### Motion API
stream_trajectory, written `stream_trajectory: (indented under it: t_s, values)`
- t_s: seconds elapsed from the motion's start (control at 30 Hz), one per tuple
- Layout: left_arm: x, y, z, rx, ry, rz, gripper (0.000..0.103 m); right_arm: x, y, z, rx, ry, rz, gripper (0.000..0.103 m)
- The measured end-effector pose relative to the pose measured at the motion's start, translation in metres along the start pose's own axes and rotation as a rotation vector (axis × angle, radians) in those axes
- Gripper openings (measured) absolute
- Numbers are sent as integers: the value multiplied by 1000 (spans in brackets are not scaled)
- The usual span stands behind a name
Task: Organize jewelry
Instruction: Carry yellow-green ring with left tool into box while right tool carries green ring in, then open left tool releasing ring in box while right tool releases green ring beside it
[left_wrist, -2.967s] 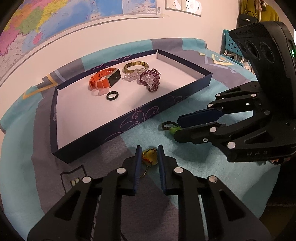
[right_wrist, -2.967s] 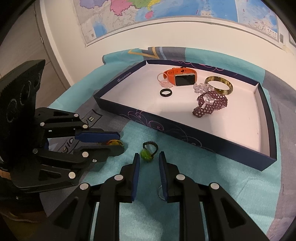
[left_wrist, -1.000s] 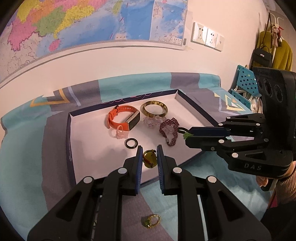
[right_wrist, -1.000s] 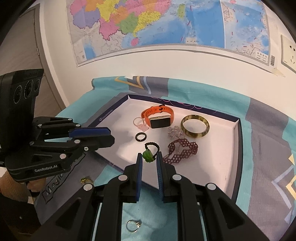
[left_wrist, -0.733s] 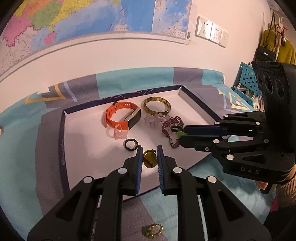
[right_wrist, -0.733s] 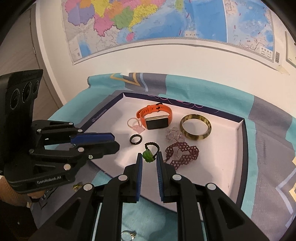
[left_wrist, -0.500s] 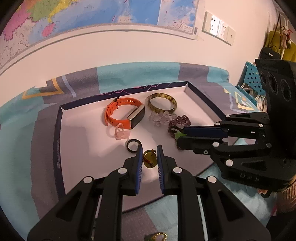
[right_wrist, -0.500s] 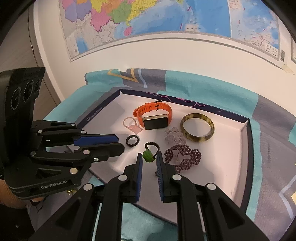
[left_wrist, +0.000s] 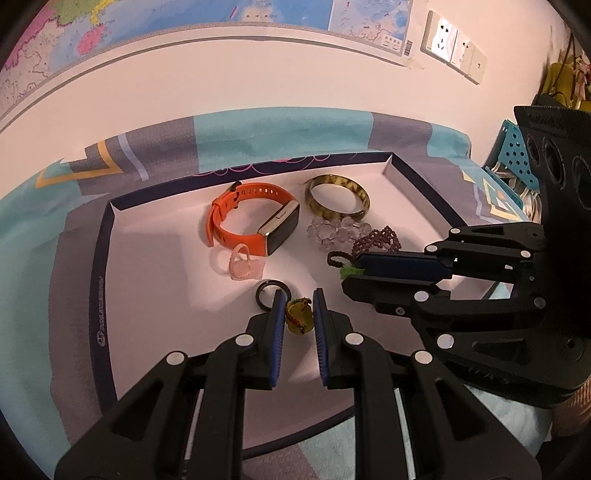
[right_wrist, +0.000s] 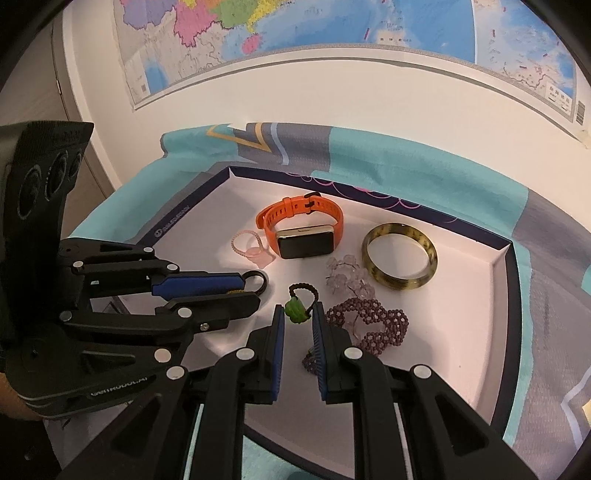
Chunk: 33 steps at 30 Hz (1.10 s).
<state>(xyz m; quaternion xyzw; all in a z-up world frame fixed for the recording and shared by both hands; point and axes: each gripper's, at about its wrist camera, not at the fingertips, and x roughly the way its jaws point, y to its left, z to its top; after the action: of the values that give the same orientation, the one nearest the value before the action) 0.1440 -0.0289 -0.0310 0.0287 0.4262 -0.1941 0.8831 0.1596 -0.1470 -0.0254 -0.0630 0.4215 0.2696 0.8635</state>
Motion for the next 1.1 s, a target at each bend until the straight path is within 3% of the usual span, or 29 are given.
stream_trajectory:
  t_s: [0.53, 0.97, 1.1]
  values:
    - [3, 3, 5, -24, -4, -12, 16, 3, -5, 1, 21, -2, -14, 15]
    - [-45, -2, -8, 6, -105, 10, 34, -43, -4, -13, 29, -79, 21, 17]
    - [-71, -5, -26, 42, -143, 18, 39, -62, -1, -27, 15, -99, 37, 28]
